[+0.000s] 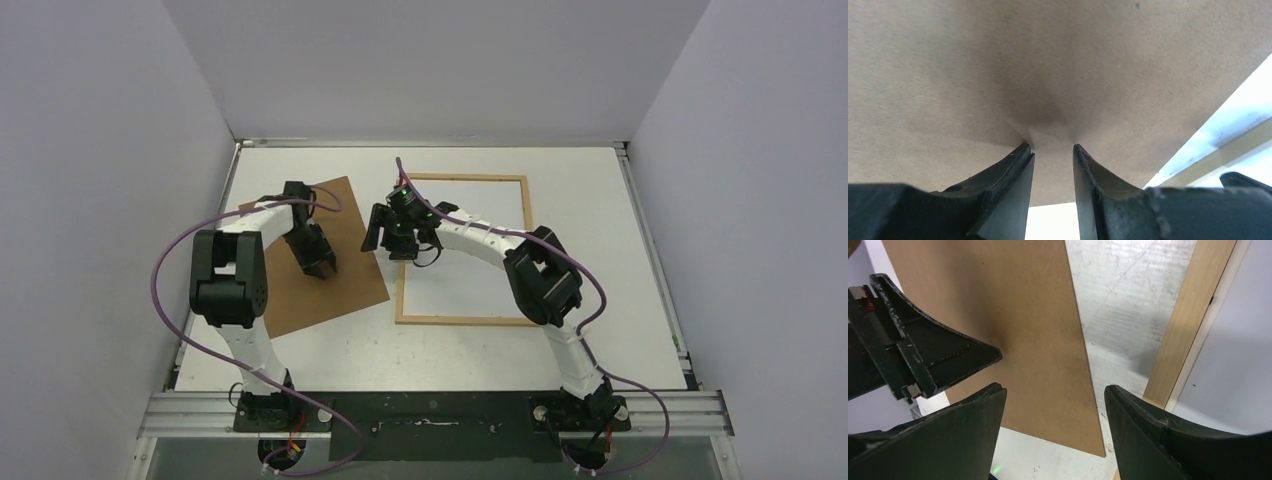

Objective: Put the photo into the frame
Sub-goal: Adjust the photo frame item at the center of the board.

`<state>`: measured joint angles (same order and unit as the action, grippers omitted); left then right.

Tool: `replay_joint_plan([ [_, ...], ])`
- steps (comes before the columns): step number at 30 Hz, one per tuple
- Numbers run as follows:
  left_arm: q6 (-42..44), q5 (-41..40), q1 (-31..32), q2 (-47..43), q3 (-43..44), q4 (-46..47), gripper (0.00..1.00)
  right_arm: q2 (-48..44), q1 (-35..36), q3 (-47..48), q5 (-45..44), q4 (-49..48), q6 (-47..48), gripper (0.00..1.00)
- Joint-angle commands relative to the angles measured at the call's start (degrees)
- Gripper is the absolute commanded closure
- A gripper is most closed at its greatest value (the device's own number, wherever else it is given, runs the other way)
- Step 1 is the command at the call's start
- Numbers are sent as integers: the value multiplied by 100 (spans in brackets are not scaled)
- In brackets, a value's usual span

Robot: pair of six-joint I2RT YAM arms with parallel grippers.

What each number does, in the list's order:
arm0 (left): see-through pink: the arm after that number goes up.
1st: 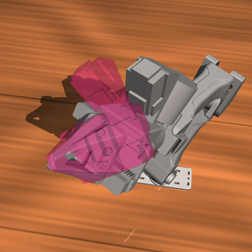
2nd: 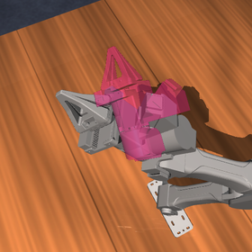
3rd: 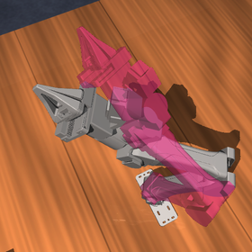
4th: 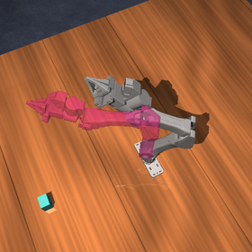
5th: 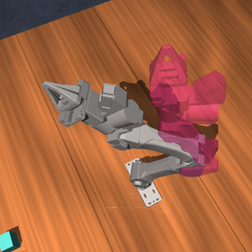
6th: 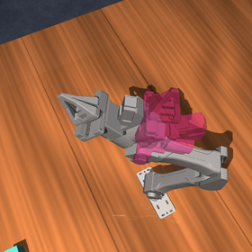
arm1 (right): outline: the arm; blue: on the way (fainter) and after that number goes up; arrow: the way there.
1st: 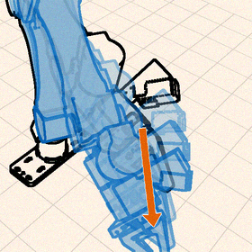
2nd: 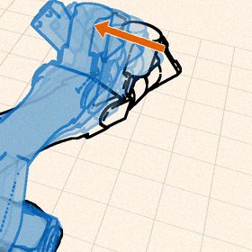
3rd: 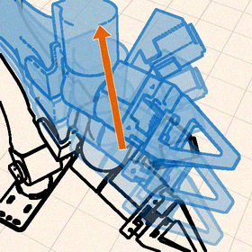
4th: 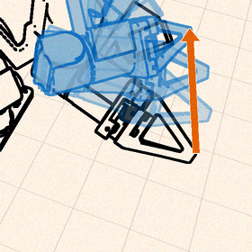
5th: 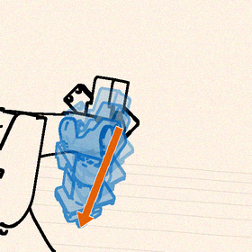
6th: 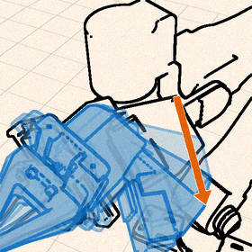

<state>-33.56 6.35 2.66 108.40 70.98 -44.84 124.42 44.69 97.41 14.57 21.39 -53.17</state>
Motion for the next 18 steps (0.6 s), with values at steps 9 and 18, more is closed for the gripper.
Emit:
replay_joint_plan([
  [9, -49, -153, -195, -574, 352, -460, 41, 597, 290, 673, -262, 978, 470, 28],
  [18, -188, -729, -1492, -1323, -640, -399, 3, 678, 321, 658, -704, 1286, 707, 28],
])
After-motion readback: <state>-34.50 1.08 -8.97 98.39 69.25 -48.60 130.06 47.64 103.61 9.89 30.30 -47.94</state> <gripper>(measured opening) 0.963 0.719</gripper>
